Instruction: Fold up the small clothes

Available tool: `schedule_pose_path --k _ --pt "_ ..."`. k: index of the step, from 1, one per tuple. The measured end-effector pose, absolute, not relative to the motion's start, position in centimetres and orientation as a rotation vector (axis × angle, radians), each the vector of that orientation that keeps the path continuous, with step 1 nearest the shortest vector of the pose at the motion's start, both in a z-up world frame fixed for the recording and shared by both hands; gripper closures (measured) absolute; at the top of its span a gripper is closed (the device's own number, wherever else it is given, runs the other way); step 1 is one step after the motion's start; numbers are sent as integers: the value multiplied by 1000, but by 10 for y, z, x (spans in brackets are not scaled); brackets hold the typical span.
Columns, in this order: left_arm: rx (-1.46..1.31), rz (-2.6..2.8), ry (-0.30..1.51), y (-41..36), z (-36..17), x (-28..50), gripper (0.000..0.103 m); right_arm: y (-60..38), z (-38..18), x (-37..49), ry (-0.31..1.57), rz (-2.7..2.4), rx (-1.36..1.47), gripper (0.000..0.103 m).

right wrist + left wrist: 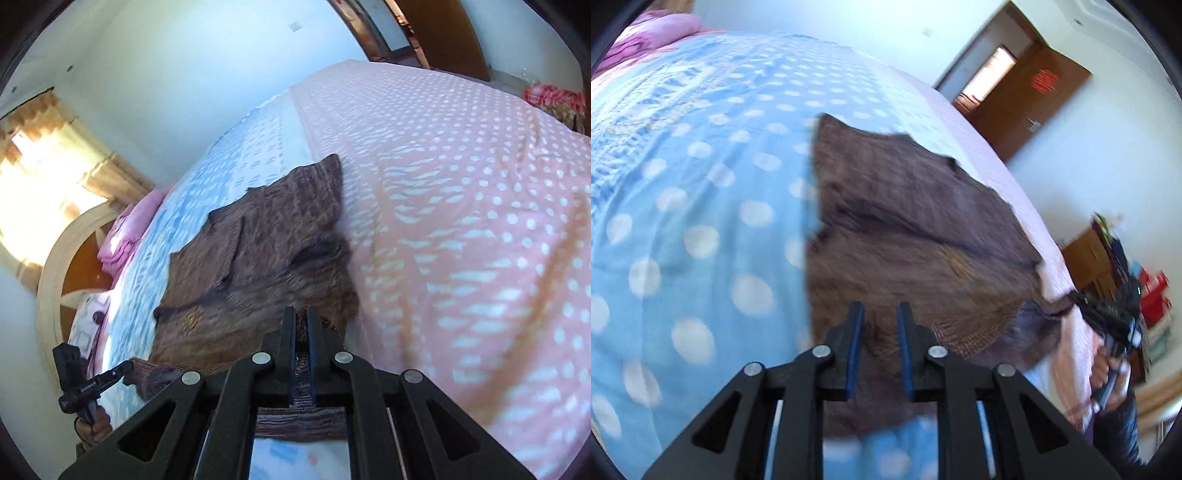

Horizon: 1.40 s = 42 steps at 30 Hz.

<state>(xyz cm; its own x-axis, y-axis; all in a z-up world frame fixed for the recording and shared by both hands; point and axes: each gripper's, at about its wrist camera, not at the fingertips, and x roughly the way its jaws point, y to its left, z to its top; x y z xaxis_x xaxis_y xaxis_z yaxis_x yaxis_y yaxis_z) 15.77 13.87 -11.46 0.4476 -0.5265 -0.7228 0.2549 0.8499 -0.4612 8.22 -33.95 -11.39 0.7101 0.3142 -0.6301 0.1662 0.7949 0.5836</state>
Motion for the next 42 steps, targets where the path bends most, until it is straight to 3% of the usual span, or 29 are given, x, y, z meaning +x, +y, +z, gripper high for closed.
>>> schedule_pose_path --k 2,5,6,7,9,17,22,25,29,33,35,37,39,42 --pt "-313 -475 998 151 -112 164 71 -344 -120 91 804 59 693 95" --pt "-311 -511 941 171 -102 155 46 -346 -115 84 733 40 707 86" --pt "-278 -529 915 172 -98 150 35 -346 -110 79 705 31 692 78" --pt "-223 -550 888 172 -96 147 31 -343 -104 71 677 23 663 64" --pt "-61 -593 826 167 -90 131 24 -335 -96 59 641 12 610 52" --pt "531 -706 724 115 -114 108 24 -306 -87 36 672 23 504 52" --pt "729 -784 702 86 -133 113 23 -300 -83 33 684 7 466 52" --pt "632 -851 715 77 -127 132 26 -302 -83 30 688 -5 480 52" --pt "280 -883 910 86 -132 183 65 -305 -83 24 678 -17 503 52" --pt "7 -894 948 109 -139 197 67 -308 -85 19 676 -21 517 52" --pt "27 -877 925 108 -139 191 65 -308 -87 20 681 -26 507 52" --pt "46 -869 914 104 -138 185 55 -309 -89 24 689 -41 482 52" --pt "58 -871 909 97 -135 183 36 -309 -90 27 696 -65 433 52" --pt "97 -847 883 89 -133 180 36 -309 -93 33 719 -86 371 52"
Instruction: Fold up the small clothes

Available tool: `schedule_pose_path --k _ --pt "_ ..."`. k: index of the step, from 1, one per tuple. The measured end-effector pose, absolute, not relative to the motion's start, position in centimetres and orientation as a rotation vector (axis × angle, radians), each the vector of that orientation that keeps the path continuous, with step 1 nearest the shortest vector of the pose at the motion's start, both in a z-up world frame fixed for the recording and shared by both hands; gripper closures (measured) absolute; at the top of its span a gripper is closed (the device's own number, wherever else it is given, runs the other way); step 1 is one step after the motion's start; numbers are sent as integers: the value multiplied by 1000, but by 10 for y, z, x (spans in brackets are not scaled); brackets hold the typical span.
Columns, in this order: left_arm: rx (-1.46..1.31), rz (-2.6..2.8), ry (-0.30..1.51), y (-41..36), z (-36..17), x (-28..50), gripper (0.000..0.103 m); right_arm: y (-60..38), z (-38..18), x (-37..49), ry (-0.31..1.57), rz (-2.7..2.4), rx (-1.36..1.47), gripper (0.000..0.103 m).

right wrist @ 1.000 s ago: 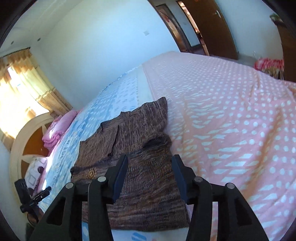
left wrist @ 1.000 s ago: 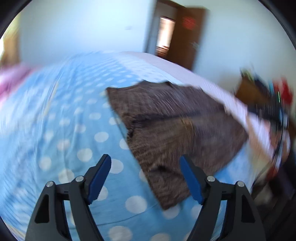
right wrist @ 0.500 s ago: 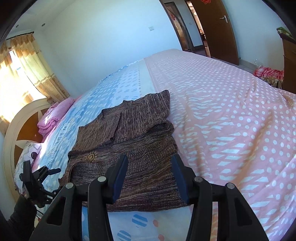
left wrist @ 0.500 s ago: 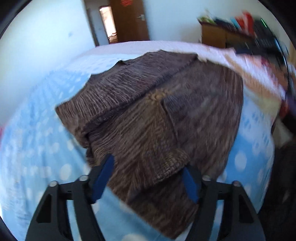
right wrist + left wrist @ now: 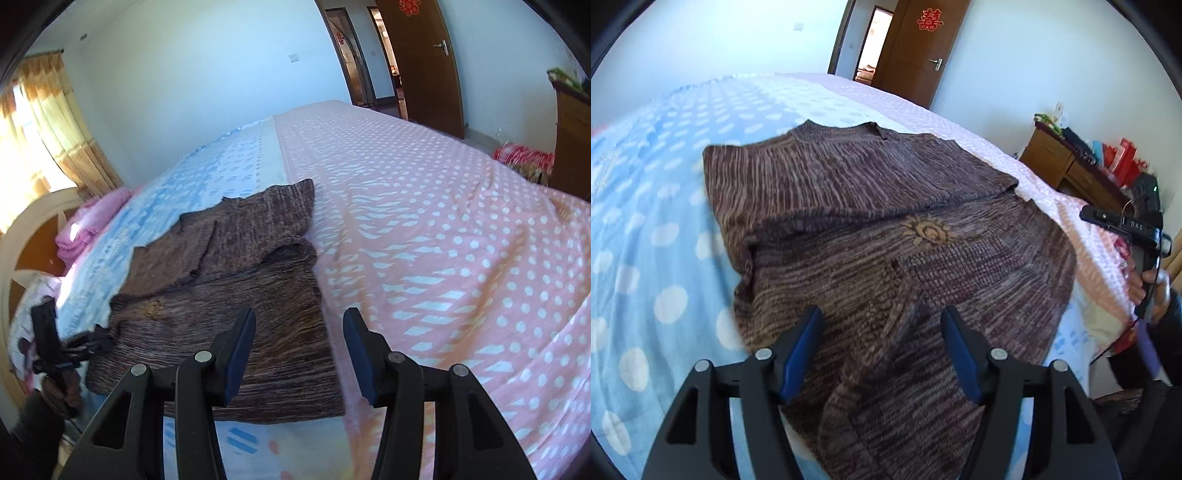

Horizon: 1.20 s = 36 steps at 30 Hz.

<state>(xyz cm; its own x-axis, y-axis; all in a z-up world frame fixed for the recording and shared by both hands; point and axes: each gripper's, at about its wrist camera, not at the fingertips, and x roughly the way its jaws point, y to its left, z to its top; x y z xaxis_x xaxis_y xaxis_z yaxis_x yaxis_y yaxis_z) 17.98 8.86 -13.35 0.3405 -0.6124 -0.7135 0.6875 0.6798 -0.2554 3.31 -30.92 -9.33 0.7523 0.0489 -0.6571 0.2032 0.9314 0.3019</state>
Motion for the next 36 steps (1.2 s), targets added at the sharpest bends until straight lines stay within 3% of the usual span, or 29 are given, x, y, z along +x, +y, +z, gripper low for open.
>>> schedule_pose_path --k 1,3,6,8,12,14,15,16,17,18,25,36 --pt "97 -846 882 86 -136 181 39 -309 -95 36 726 -86 347 52" --pt "79 -831 882 87 -137 183 58 -305 -98 45 740 -76 297 52" --pt "-5 -818 904 96 -137 189 71 -297 -105 64 774 -50 218 52" --pt "-50 -815 921 100 -139 191 71 -288 -109 79 787 -31 155 52" --pt "-41 -792 914 98 -138 189 59 -273 -128 115 865 -40 28 52" --pt "-9 -784 900 94 -137 185 58 -270 -138 122 901 -31 15 54" --pt "18 -774 890 91 -137 183 60 -269 -139 121 892 -21 23 79" --pt "36 -771 884 89 -137 182 62 -268 -137 118 876 -13 43 93" --pt "45 -768 876 89 -137 180 74 -268 -134 115 859 -21 48 93" --pt "36 -775 878 90 -137 180 94 -266 -128 107 822 -30 52 93" --pt "-128 -749 836 114 -119 177 95 -260 -88 69 686 -30 97 93" --pt "-267 -669 760 132 -88 198 96 -255 -52 84 589 -57 83 93"
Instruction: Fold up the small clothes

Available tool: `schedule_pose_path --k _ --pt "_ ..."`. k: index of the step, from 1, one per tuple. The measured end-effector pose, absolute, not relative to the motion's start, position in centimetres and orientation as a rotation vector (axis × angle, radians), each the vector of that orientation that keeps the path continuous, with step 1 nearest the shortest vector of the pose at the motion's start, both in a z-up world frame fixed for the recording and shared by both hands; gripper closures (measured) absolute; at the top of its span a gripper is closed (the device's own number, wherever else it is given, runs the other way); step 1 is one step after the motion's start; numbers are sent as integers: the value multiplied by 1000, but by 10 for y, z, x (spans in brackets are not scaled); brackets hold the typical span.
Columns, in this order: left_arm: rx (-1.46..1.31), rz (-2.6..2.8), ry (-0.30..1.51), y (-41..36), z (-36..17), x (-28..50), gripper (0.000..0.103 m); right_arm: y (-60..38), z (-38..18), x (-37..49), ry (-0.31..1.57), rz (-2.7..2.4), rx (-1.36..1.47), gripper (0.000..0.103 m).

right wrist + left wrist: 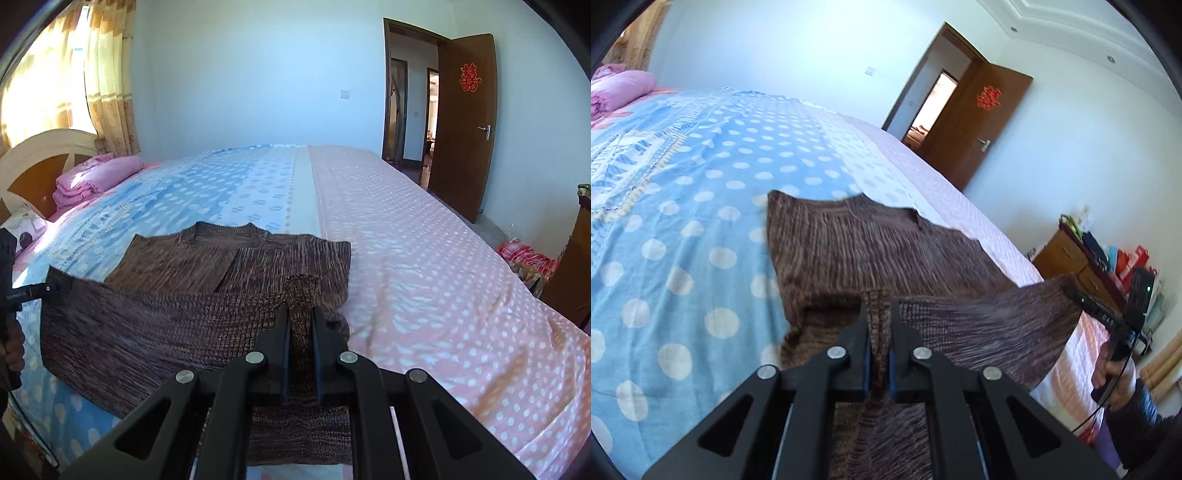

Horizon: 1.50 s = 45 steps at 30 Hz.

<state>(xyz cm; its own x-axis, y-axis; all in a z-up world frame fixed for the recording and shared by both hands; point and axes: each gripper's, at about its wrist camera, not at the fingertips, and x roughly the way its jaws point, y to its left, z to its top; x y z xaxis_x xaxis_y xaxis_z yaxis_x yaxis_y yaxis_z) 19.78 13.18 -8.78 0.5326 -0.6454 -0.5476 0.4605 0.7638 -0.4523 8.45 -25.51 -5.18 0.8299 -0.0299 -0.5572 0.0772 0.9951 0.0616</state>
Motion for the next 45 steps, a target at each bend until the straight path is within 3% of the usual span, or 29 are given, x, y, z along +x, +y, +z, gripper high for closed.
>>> schedule_pose_path --k 16,23,28,30,33,37,38,39,40,45 --pt "-302 -486 755 115 -74 317 96 -273 -31 235 575 -73 88 94" --pt "-341 -390 807 102 -109 366 96 -284 -80 304 628 -133 91 93" --pt "-362 -337 886 100 -143 384 96 -289 -129 338 777 -177 53 93" --pt "-384 -328 883 105 -143 385 90 -292 -124 337 747 -177 71 89" --pt "-399 -313 903 108 -144 388 88 -308 -126 342 783 -155 151 63" --pt "-323 -285 889 111 -127 381 82 -342 -90 286 565 -225 331 62" --pt "-283 -272 873 113 -119 374 73 -347 -83 271 547 -243 347 62" --pt "-246 -267 859 113 -112 366 62 -351 -77 254 549 -252 360 62" --pt "-218 -269 843 114 -105 354 58 -352 -75 233 569 -229 368 62" --pt "-205 -379 804 103 -94 299 52 -321 -99 148 689 -191 311 62"
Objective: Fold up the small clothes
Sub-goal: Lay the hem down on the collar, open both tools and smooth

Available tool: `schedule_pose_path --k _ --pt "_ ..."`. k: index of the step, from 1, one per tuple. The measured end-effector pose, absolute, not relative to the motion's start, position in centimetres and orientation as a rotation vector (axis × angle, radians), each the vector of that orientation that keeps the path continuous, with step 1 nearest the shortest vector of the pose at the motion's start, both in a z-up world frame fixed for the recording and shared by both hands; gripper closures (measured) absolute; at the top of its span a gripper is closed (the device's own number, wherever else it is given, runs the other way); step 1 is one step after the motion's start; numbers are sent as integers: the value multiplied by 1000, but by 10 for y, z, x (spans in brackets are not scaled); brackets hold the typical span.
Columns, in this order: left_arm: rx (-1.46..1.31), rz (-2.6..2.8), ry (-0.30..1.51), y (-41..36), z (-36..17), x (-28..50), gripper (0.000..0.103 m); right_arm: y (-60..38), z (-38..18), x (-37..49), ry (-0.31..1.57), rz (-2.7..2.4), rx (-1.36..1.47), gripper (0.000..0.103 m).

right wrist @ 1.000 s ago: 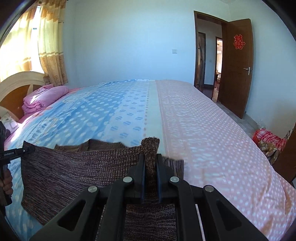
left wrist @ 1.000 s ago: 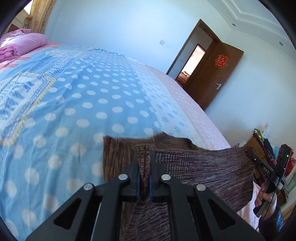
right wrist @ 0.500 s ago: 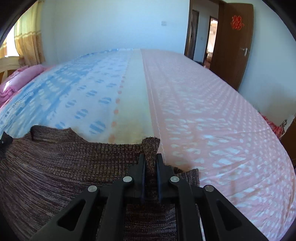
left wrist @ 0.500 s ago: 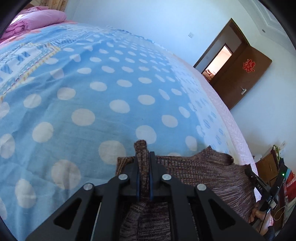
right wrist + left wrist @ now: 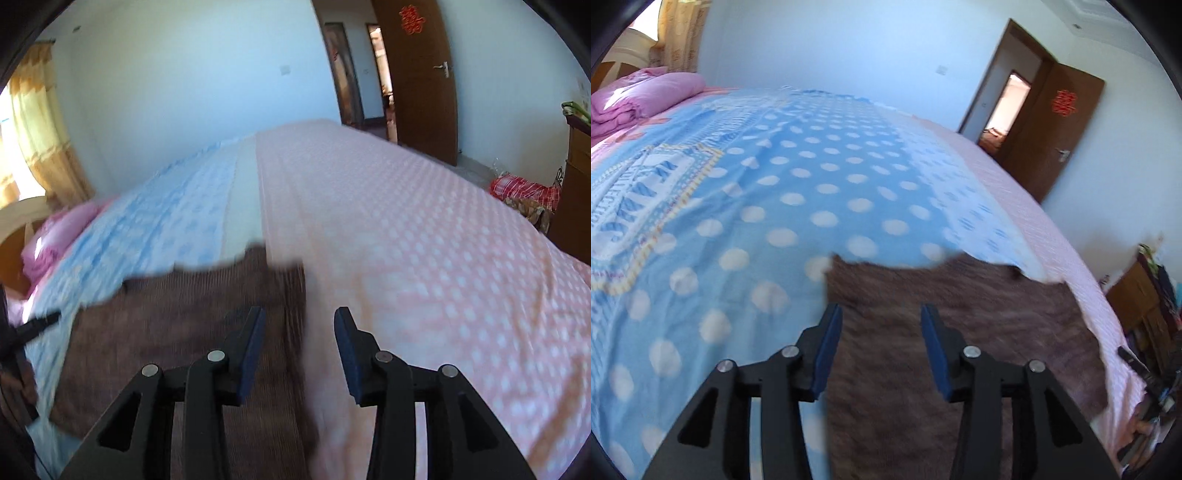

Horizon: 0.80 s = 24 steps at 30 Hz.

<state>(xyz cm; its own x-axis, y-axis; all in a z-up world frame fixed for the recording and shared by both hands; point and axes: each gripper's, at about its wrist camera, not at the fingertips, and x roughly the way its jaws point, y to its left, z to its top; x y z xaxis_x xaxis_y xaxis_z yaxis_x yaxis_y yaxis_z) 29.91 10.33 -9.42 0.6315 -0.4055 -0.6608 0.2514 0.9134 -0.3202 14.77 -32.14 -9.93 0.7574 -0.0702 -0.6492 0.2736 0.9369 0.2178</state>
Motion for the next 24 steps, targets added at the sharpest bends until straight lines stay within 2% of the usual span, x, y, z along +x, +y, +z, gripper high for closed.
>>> schedule_pose_path --k 5,6,7,9,17,19,21,24 --pt "-195 -433 825 79 -111 258 51 -293 -141 126 794 -215 238 62" --pt "-200 -432 839 76 -116 253 51 -290 -147 130 810 -211 226 67" --pt "-201 -424 850 73 -121 249 51 -287 -149 131 817 -194 212 87" --pt "-187 -405 851 70 -129 238 50 -282 -146 131 817 -203 200 93" --pt "-110 -392 809 68 -140 225 45 -281 -147 104 799 -238 270 95" --pt "-80 -399 809 63 -141 225 37 -280 -146 105 808 -246 268 95" --pt "-40 -410 805 56 -143 224 24 -281 -139 101 808 -259 283 94" --pt "52 -378 801 43 -144 221 19 -271 -110 90 690 -318 228 94"
